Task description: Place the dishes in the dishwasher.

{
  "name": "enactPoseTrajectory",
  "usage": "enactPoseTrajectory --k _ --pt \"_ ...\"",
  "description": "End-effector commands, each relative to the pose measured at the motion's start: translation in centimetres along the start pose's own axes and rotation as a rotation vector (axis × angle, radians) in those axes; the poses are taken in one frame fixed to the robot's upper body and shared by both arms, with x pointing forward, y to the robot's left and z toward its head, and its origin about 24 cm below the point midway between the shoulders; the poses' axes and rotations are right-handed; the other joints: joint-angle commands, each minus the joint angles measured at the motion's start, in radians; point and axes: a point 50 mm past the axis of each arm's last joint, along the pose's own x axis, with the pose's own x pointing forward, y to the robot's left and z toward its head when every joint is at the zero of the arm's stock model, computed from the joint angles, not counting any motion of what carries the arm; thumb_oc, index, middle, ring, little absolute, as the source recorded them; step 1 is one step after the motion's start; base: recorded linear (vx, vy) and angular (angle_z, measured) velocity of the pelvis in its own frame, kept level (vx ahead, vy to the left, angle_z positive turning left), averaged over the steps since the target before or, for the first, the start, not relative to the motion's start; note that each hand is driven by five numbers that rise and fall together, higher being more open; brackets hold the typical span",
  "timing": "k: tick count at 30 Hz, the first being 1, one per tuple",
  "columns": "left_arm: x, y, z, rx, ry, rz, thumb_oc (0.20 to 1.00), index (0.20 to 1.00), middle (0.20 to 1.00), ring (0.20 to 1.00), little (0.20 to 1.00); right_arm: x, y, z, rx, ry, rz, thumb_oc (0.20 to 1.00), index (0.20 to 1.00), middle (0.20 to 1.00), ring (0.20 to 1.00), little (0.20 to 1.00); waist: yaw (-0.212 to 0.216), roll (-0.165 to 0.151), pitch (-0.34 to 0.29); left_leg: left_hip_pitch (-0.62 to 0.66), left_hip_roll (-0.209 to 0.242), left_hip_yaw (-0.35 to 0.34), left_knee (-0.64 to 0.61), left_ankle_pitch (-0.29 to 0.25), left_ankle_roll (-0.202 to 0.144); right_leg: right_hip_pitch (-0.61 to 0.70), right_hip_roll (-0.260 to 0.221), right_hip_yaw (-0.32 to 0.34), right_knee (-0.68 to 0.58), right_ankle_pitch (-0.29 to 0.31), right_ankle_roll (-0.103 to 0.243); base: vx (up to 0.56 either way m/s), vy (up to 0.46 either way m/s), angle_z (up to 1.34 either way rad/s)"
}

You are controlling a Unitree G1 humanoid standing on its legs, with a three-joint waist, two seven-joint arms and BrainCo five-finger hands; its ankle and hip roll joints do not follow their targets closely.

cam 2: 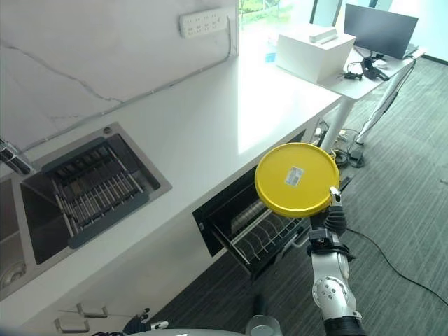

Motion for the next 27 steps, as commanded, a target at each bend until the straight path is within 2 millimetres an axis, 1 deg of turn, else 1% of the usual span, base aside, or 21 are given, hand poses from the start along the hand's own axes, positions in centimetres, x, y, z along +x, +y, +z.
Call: enactPoseTrajectory --k 1,6,10,13,15,18,20,27 --pt "0.5 2.1 1.4 0.035 -0.041 0.045 1.0 1.0 1.0 1.0 1.0 1.9 5.0 1.3 0.046 -0.131 0.201 0.2 0.2 0.2 0.2 0.2 0.006 -0.038 0.058 -0.079 0.033 -0.071 0.131 -0.091 0.027 0.027 -0.116 0.005 0.148 -0.187 0.091 -0.04 0.032 0.1" --pt "0.6 2.4 2.0 0.02 -0.056 0.057 1.0 1.0 1.0 1.0 1.0 2.4 5.3 1.0 0.028 -0.129 0.192 0.2 0.2 0.2 0.2 0.2 0.011 -0.023 0.091 -0.114 0.026 -0.094 0.141 -0.091 0.026 -0.007 -0.134 0.016 0.166 -0.185 0.097 -0.06 0.037 0.05" --pt "0.6 2.5 2.2 0.018 -0.069 0.06 1.0 1.0 1.0 1.0 1.0 2.6 5.0 0.7 0.013 -0.133 0.166 0.2 0.2 0.2 0.2 0.2 0.013 -0.014 0.111 -0.13 0.021 -0.097 0.149 -0.088 0.026 -0.019 -0.143 0.02 0.174 -0.185 0.098 -0.02 0.017 0.11" --pt "0.6 2.5 2.8 0.002 -0.098 0.052 1.0 1.0 1.0 1.0 1.0 2.7 4.5 0.5 0.005 -0.124 0.14 0.2 0.2 0.2 0.2 0.2 0.01 -0.004 0.126 -0.139 0.023 -0.097 0.156 -0.086 0.024 -0.028 -0.15 0.023 0.185 -0.186 0.098 -0.01 0.016 0.02" --pt "0.8 2.3 3.7 -0.008 -0.126 0.04 1.0 1.0 1.0 1.0 1.0 2.8 4.3 0.2 -0.018 -0.103 0.138 0.2 0.2 0.2 0.2 0.2 0.006 0.006 0.149 -0.152 0.021 -0.104 0.165 -0.086 0.022 -0.042 -0.154 0.033 0.2 -0.191 0.095 -0.03 0.038 -0.01" --pt "0.8 1.9 4.0 -0.013 -0.138 0.032 1.0 1.0 1.0 1.0 1.0 3.1 4.3 0.1 -0.048 -0.092 0.138 0.2 0.2 0.2 0.2 0.2 0.007 0.021 0.172 -0.163 0.018 -0.114 0.167 -0.079 0.018 -0.05 -0.158 0.038 0.21 -0.196 0.092 -0.04 0.057 -0.06" --pt "0.9 1.7 4.5 -0.025 -0.149 0.026 1.0 1.0 1.0 1.0 1.0 4.1 4.7 0.8 -0.1 -0.102 0.121 0.2 0.2 0.2 0.2 0.2 0.018 0.045 0.195 -0.178 0.013 -0.125 0.168 -0.07 0.012 -0.061 -0.165 0.037 0.22 -0.201 0.087 -0.06 0.104 0.01" --pt "1.0 2.0 4.6 -0.018 -0.147 0.013 1.0 1.0 1.0 1.0 1.0 7.1 6.9 3.0 -0.238 -0.161 0.065 0.2 0.2 0.2 0.2 0.2 0.055 0.063 0.213 -0.19 0.007 -0.15 0.171 -0.065 0.007 -0.059 -0.174 0.023 0.233 -0.211 0.082 0.0 0.034 0.03"
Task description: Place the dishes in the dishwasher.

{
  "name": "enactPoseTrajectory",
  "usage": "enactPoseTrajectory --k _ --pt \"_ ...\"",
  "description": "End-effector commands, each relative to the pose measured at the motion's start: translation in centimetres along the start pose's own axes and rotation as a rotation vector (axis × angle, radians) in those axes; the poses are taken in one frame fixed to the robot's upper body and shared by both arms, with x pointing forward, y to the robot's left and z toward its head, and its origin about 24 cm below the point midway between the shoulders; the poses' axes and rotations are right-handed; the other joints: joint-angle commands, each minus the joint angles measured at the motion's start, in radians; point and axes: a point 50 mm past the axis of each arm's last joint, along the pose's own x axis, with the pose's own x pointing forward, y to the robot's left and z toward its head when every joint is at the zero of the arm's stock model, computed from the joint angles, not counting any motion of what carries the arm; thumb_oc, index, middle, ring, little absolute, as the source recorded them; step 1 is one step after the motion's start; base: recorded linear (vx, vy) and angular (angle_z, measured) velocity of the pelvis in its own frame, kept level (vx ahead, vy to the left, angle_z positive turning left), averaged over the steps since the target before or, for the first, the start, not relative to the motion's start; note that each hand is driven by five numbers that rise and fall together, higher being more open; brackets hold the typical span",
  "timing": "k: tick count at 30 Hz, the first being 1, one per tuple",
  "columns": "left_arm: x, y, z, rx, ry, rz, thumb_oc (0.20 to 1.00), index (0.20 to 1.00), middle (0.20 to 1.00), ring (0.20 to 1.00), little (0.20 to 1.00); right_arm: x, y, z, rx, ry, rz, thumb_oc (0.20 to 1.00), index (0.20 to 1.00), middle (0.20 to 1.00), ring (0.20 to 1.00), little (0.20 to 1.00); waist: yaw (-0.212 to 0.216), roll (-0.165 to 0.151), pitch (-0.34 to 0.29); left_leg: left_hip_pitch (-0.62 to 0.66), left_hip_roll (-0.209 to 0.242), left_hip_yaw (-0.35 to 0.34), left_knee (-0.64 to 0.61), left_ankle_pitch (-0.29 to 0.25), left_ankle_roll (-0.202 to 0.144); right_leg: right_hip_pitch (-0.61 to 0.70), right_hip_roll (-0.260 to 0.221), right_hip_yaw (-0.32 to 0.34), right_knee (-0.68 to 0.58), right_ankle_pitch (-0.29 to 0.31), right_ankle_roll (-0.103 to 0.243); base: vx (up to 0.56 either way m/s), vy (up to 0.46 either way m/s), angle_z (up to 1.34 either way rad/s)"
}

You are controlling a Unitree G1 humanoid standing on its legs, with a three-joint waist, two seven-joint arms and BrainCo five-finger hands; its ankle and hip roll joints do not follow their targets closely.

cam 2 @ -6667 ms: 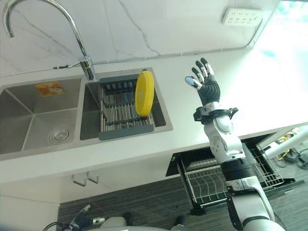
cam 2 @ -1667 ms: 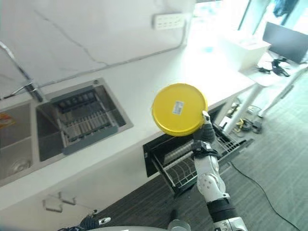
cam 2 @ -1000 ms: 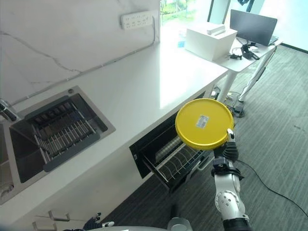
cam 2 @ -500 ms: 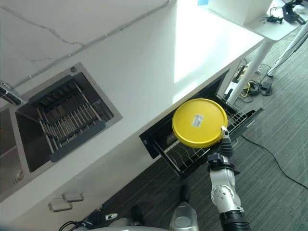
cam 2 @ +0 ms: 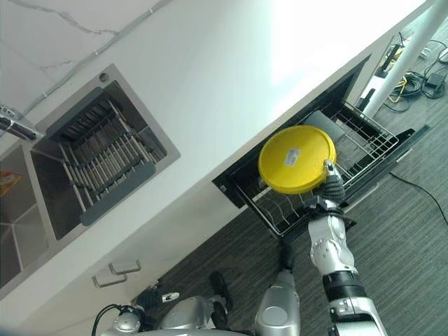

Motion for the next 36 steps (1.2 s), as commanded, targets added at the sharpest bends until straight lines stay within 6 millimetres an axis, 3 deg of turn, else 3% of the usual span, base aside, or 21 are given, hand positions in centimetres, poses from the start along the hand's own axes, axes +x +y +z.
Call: enactPoseTrajectory --k 1,6,12,16,24,25,26,31,36 --pt "-0.2 2.3 -0.8 0.014 0.018 0.042 1.0 1.0 1.0 1.0 1.0 1.0 3.2 2.2 -0.013 -0.103 0.087 0.2 0.2 0.2 0.2 0.2 0.02 -0.067 -0.045 -0.109 0.051 -0.115 0.135 -0.057 -0.017 0.001 -0.119 0.035 0.223 -0.234 0.073 0.02 0.024 0.1" --pt "-0.1 2.8 -0.4 -0.026 0.006 0.053 1.0 1.0 1.0 1.0 1.0 2.4 3.8 4.4 -0.138 -0.153 0.081 0.2 0.2 0.2 0.2 0.2 0.035 -0.065 -0.03 -0.12 0.054 -0.12 0.148 -0.054 -0.018 -0.007 -0.125 0.025 0.25 -0.246 0.069 0.02 0.031 0.07" --pt "-0.1 3.5 -0.2 -0.027 -0.004 0.066 1.0 1.0 1.0 1.0 1.0 3.6 3.1 6.1 -0.34 -0.199 0.02 0.2 0.2 0.2 0.2 0.2 0.053 -0.069 -0.009 -0.146 0.06 -0.131 0.174 -0.056 -0.021 -0.028 -0.128 0.021 0.284 -0.256 0.064 0.0 0.006 0.12" --pt "0.1 4.3 0.9 -0.033 -0.046 0.078 1.0 1.0 1.0 1.0 1.0 5.1 2.1 7.5 -0.717 -0.206 -0.01 0.2 0.2 0.2 0.2 0.2 0.073 -0.073 0.021 -0.177 0.064 -0.151 0.201 -0.061 -0.023 -0.057 -0.131 0.022 0.329 -0.273 0.06 -0.04 -0.003 0.1" --pt "0.4 5.6 2.8 -0.045 -0.104 0.103 1.0 1.0 1.0 1.0 1.0 6.3 0.6 9.1 -1.072 -0.202 -0.031 0.2 0.2 0.2 0.2 0.2 0.09 -0.083 0.067 -0.236 0.076 -0.169 0.235 -0.058 -0.028 -0.126 -0.124 0.035 0.393 -0.284 0.054 -0.05 -0.02 0.12" --pt "0.5 5.7 3.0 -0.046 -0.111 0.103 1.0 1.0 1.0 1.0 1.0 6.4 0.7 9.3 -1.131 -0.217 -0.024 0.2 0.2 0.2 0.2 0.2 0.091 -0.083 0.073 -0.244 0.077 -0.172 0.24 -0.058 -0.029 -0.136 -0.123 0.038 0.403 -0.286 0.054 -0.09 -0.022 0.12" --pt "0.6 6.1 3.6 -0.043 -0.132 0.105 1.0 1.0 1.0 1.0 1.0 6.6 1.2 9.8 -1.301 -0.243 0.005 0.2 0.2 0.2 0.2 0.2 0.096 -0.083 0.087 -0.267 0.077 -0.179 0.252 -0.058 -0.028 -0.163 -0.121 0.043 0.425 -0.291 0.053 -0.1 -0.035 0.12" --pt "0.6 6.9 5.5 -0.013 -0.206 0.1 1.0 1.0 1.0 1.0 1.0 7.1 2.8 10.8 -1.612 -0.328 0.066 0.2 0.2 0.2 0.2 0.2 0.114 -0.086 0.115 -0.316 0.079 -0.194 0.27 -0.053 -0.028 -0.212 -0.114 0.043 0.457 -0.293 0.051 -0.09 -0.048 0.08" --pt "0.6 7.0 8.1 0.074 -0.32 0.067 1.0 1.0 1.0 1.0 1.0 7.3 5.9 11.6 -1.952 -0.614 0.091 0.2 0.2 0.2 0.2 0.2 0.136 -0.078 0.136 -0.357 0.075 -0.208 0.28 -0.049 -0.025 -0.254 -0.114 0.038 0.483 -0.297 0.055 -0.07 -0.024 0.07"
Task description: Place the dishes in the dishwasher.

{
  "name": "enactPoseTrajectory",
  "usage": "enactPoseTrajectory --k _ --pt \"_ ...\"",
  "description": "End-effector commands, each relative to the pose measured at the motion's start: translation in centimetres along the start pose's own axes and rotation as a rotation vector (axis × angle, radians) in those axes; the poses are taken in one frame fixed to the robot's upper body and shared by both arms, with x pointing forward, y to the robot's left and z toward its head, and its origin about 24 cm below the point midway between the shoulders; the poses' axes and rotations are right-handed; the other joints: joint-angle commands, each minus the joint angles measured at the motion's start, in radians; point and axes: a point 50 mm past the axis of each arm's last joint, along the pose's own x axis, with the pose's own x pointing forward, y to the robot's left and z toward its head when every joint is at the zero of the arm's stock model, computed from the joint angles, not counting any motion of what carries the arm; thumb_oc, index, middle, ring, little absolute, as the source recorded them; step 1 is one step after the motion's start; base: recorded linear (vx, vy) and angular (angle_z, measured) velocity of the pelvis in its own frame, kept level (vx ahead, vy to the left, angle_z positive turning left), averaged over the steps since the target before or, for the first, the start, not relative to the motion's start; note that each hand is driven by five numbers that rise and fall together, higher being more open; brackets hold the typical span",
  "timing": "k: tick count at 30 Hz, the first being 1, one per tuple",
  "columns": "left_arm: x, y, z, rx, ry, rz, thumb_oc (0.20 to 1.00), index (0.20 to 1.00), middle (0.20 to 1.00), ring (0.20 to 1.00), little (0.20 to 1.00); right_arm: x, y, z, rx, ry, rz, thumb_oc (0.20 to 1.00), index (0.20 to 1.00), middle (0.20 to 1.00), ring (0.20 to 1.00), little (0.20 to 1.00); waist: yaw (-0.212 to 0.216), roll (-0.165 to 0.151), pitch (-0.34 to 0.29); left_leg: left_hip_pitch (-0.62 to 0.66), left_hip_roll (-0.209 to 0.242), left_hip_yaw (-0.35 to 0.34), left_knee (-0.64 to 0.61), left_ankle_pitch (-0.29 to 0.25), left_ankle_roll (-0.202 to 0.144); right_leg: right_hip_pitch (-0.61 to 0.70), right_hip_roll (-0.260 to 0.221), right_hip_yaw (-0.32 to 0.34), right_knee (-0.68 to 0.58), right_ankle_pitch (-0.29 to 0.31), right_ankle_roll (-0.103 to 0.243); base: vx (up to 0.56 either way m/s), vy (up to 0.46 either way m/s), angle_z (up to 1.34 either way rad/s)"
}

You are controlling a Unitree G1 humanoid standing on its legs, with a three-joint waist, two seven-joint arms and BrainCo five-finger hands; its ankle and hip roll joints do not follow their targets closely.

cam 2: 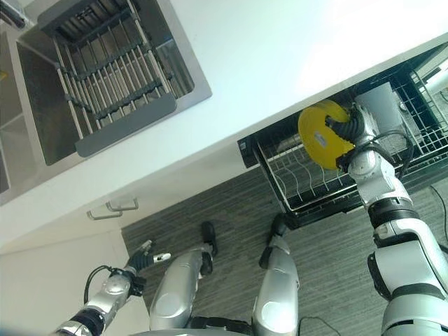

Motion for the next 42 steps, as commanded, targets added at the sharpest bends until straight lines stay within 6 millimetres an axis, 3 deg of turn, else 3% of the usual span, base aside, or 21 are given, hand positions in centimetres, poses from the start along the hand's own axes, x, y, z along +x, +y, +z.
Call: enactPoseTrajectory --k 1,9,15,19,20,29,35,36,42 --pt "-0.5 1.2 -0.1 0.085 -0.045 -0.016 1.0 1.0 1.0 1.0 1.0 0.1 -1.5 -0.1 -0.237 -0.087 -0.129 0.2 0.2 0.2 0.2 0.2 0.014 -0.003 -0.029 -0.048 0.049 -0.072 0.045 -0.038 -0.046 -0.009 -0.051 0.103 0.209 -0.214 0.095 -0.07 -0.006 0.02" --pt "0.7 -1.1 4.2 0.287 -0.232 -0.133 1.0 1.0 1.0 1.0 1.0 0.6 -1.0 3.1 -0.522 -0.269 -0.415 0.2 0.2 0.2 0.2 0.2 0.016 0.004 -0.026 -0.128 0.044 -0.07 0.047 -0.031 -0.037 -0.089 -0.045 0.113 0.212 -0.205 0.109 -0.06 -0.006 0.04" --pt "0.8 -3.0 5.7 0.313 -0.311 -0.183 1.0 1.0 1.0 1.0 1.0 0.5 -0.6 3.0 -0.74 -0.284 -0.509 0.2 0.2 0.2 0.2 0.2 0.028 0.013 -0.026 -0.197 0.037 -0.088 0.06 -0.029 -0.034 -0.146 -0.043 0.108 0.217 -0.2 0.112 -0.05 -0.023 0.03" --pt "0.5 -3.8 6.1 0.32 -0.366 -0.179 1.0 1.0 1.0 1.0 1.0 0.6 -0.3 2.8 -0.739 -0.267 -0.498 0.2 0.2 0.2 0.2 0.2 0.03 0.026 -0.026 -0.257 0.024 -0.088 0.056 -0.023 -0.027 -0.207 -0.047 0.111 0.218 -0.193 0.113 -0.03 -0.005 0.0" --pt "0.4 -3.9 5.9 0.317 -0.366 -0.181 1.0 1.0 1.0 1.0 1.0 0.5 -0.2 2.7 -0.744 -0.268 -0.491 0.2 0.2 0.2 0.2 0.2 0.029 0.027 -0.026 -0.244 0.022 -0.09 0.062 -0.048 -0.034 -0.197 -0.051 0.118 0.23 -0.219 0.123 0.02 0.016 -0.04" --pt "-0.2 -5.1 7.8 0.266 -0.471 -0.202 1.0 1.0 1.0 1.0 1.0 1.5 -3.0 3.0 -0.735 -0.196 -0.629 0.2 0.2 0.2 0.2 0.2 0.037 0.09 -0.026 -0.331 0.009 -0.07 0.055 -0.024 -0.041 -0.298 -0.072 0.119 0.243 -0.207 0.119 -0.05 0.044 -0.04" --pt "-0.6 -5.4 8.0 0.229 -0.477 -0.211 1.0 1.0 1.0 1.0 1.0 1.7 -3.7 2.8 -0.598 -0.167 -0.625 0.2 0.2 0.2 0.2 0.2 0.039 0.117 -0.026 -0.37 -0.001 -0.066 0.056 -0.019 -0.043 -0.346 -0.076 0.128 0.253 -0.209 0.115 -0.02 0.04 0.01" --pt "-0.5 -5.5 8.0 0.207 -0.467 -0.214 1.0 1.0 1.0 1.0 1.0 1.9 -3.6 3.0 -0.552 -0.159 -0.603 1.0 1.0 1.0 1.0 1.0 0.04 0.123 -0.026 -0.382 0.0 -0.061 0.055 -0.016 -0.045 -0.36 -0.079 0.129 0.253 -0.207 0.114 -0.01 0.034 0.02" --pt "-0.6 -5.5 7.5 0.172 -0.446 -0.206 1.0 1.0 1.0 1.0 1.0 2.6 -3.5 3.4 -0.28 -0.076 -0.513 1.0 1.0 1.0 1.0 1.0 0.045 0.148 -0.026 -0.386 -0.006 -0.053 0.038 -0.007 -0.051 -0.379 -0.083 0.131 0.249 -0.205 0.108 0.0 0.02 0.0"
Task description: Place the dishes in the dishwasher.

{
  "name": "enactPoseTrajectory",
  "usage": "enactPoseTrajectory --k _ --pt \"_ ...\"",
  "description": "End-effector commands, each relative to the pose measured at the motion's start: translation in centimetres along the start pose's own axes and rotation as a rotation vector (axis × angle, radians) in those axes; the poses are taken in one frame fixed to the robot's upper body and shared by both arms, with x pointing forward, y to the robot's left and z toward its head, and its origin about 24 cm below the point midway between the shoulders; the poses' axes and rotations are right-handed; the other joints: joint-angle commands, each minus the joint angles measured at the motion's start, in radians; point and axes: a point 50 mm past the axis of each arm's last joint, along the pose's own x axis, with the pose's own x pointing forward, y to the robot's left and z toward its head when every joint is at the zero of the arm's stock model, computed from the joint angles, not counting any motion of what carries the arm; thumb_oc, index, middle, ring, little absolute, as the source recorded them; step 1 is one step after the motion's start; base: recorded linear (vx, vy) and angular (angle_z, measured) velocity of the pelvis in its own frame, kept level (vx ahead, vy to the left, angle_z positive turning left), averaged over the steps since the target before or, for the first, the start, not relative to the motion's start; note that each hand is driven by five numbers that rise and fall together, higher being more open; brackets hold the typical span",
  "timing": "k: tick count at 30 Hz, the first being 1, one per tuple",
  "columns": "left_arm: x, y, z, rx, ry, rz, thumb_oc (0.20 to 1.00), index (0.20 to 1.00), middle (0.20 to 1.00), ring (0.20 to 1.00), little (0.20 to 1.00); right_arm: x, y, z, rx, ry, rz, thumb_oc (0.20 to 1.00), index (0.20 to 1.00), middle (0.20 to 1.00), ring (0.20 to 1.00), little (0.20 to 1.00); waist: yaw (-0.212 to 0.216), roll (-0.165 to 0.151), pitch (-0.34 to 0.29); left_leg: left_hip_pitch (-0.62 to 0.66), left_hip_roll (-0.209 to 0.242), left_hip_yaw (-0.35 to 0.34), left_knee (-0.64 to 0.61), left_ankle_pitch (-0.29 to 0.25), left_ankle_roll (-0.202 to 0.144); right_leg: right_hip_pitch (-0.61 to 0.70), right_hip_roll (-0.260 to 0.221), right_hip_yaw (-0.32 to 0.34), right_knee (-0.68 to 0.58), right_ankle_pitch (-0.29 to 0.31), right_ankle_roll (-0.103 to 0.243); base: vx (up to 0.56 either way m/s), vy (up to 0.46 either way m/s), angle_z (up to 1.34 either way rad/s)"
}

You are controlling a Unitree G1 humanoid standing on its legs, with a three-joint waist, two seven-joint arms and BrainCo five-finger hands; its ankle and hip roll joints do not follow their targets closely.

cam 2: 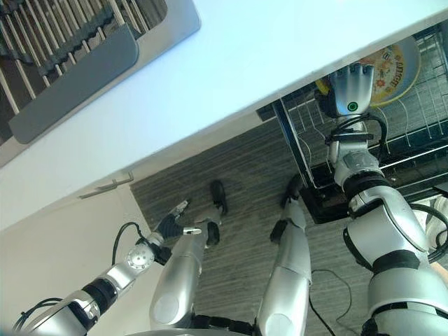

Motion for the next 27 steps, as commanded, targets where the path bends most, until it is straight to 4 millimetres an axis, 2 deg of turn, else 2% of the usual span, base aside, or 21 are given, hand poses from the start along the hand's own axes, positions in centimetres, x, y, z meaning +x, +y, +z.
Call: enactPoseTrajectory --k 1,3,5,8,10,11,14,18,21,22,25,27 --pt "-1.7 -1.7 -0.9 -0.085 0.017 -0.028 1.0 1.0 1.0 1.0 1.0 1.7 -1.4 -1.9 0.163 0.159 -0.014 1.0 1.0 1.0 1.0 1.0 -0.003 0.121 -0.023 -0.024 0.029 -0.064 -0.009 -0.036 -0.075 0.002 -0.045 0.076 0.202 -0.24 0.12 0.02 0.069 0.03" --pt "-1.7 -2.2 -1.2 -0.112 0.047 -0.034 1.0 1.0 1.0 1.0 1.0 0.2 0.2 -2.3 0.326 0.311 0.099 1.0 1.0 1.0 1.0 1.0 -0.011 0.127 -0.023 -0.012 0.027 -0.054 -0.016 -0.037 -0.075 0.003 -0.044 0.082 0.2 -0.239 0.116 0.02 0.091 0.04" --pt "-1.7 -2.5 -1.2 -0.14 0.053 -0.036 1.0 1.0 1.0 1.0 1.0 -0.6 1.2 -1.7 0.557 0.382 0.17 1.0 1.0 1.0 1.0 1.0 -0.022 0.126 -0.023 0.002 0.03 -0.045 -0.02 -0.041 -0.077 0.008 -0.042 0.087 0.186 -0.235 0.113 0.03 0.099 0.02" --pt "-1.6 -2.9 -1.1 -0.128 0.055 -0.051 1.0 1.0 1.0 1.0 1.0 -1.2 1.5 -0.4 0.774 0.389 0.15 1.0 1.0 1.0 1.0 1.0 -0.038 0.113 -0.023 0.032 0.037 -0.025 -0.034 -0.041 -0.081 0.025 -0.036 0.088 0.16 -0.222 0.116 0.01 0.07 -0.01" --pt "-1.6 -3.0 -1.2 -0.158 0.058 -0.062 1.0 1.0 1.0 1.0 1.0 -1.5 1.3 0.4 0.918 0.385 0.1 1.0 1.0 1.0 1.0 1.0 -0.05 0.101 -0.023 0.05 0.042 -0.014 -0.038 -0.042 -0.081 0.04 -0.033 0.088 0.149 -0.217 0.117 -0.01 0.062 -0.02" --pt "-1.6 -3.2 -1.2 -0.181 0.068 -0.049 1.0 1.0 1.0 1.0 1.0 -1.6 0.7 1.3 1.025 0.361 0.022 1.0 1.0 1.0 1.0 1.0 -0.059 0.094 -0.023 0.065 0.045 -0.008 -0.036 -0.046 -0.078 0.05 -0.03 0.091 0.154 -0.221 0.114 -0.02 0.068 -0.03" --pt "-1.5 -3.4 -1.9 -0.176 0.127 -0.035 1.0 1.0 1.0 1.0 1.0 -2.7 0.6 2.3 1.143 0.364 -0.053 1.0 1.0 1.0 1.0 1.0 -0.081 0.08 -0.023 0.107 0.038 -0.01 -0.012 -0.067 -0.072 0.088 -0.015 0.107 0.186 -0.249 0.102 0.0 0.076 -0.04" --pt "-2.1 -3.8 -3.7 -0.193 0.217 -0.015 1.0 1.0 1.0 1.0 1.0 -5.4 1.2 3.2 1.137 0.381 -0.115 1.0 1.0 1.0 1.0 1.0 -0.115 0.062 -0.023 0.215 0.026 -0.008 0.018 -0.107 -0.056 0.197 -0.003 0.124 0.194 -0.277 0.088 0.05 0.076 -0.09" --pt "-3.0 -4.0 -5.2 -0.213 0.286 0.006 1.0 1.0 1.0 1.0 1.0 -6.6 1.4 3.9 0.991 0.314 -0.138 1.0 1.0 1.0 1.0 1.0 -0.129 0.045 -0.023 0.29 0.03 0.004 0.026 -0.126 -0.049 0.275 -0.006 0.122 0.177 -0.278 0.088 0.05 0.039 -0.13" --pt "-3.6 -3.9 -6.1 -0.26 0.32 0.017 1.0 1.0 1.0 1.0 1.0 -6.9 1.3 4.3 0.964 0.298 -0.146 1.0 1.0 1.0 1.0 1.0 -0.131 0.031 -0.023 0.321 0.037 0.018 0.019 -0.11 -0.04 0.313 -0.003 0.113 0.15 -0.25 0.081 0.01 -0.012 -0.15" --pt "-5.2 -4.0 -8.0 -0.259 0.413 0.005 1.0 1.0 1.0 1.0 1.0 -8.0 1.5 4.7 0.935 0.287 -0.14 1.0 1.0 1.0 1.0 1.0 -0.134 -0.003 -0.026 0.422 0.046 0.028 0.007 -0.124 -0.035 0.427 0.001 0.099 0.111 -0.246 0.081 0.07 -0.068 -0.15" --pt "-6.7 -4.4 -9.4 -0.258 0.478 0.0 1.0 1.0 1.0 1.0 1.0 -9.4 2.0 4.8 0.974 0.336 -0.11 1.0 1.0 1.0 1.0 1.0 -0.134 -0.029 -0.061 0.465 0.053 0.031 -0.002 -0.132 -0.034 0.48 0.011 0.092 0.084 -0.246 0.077 0.15 -0.085 -0.17"
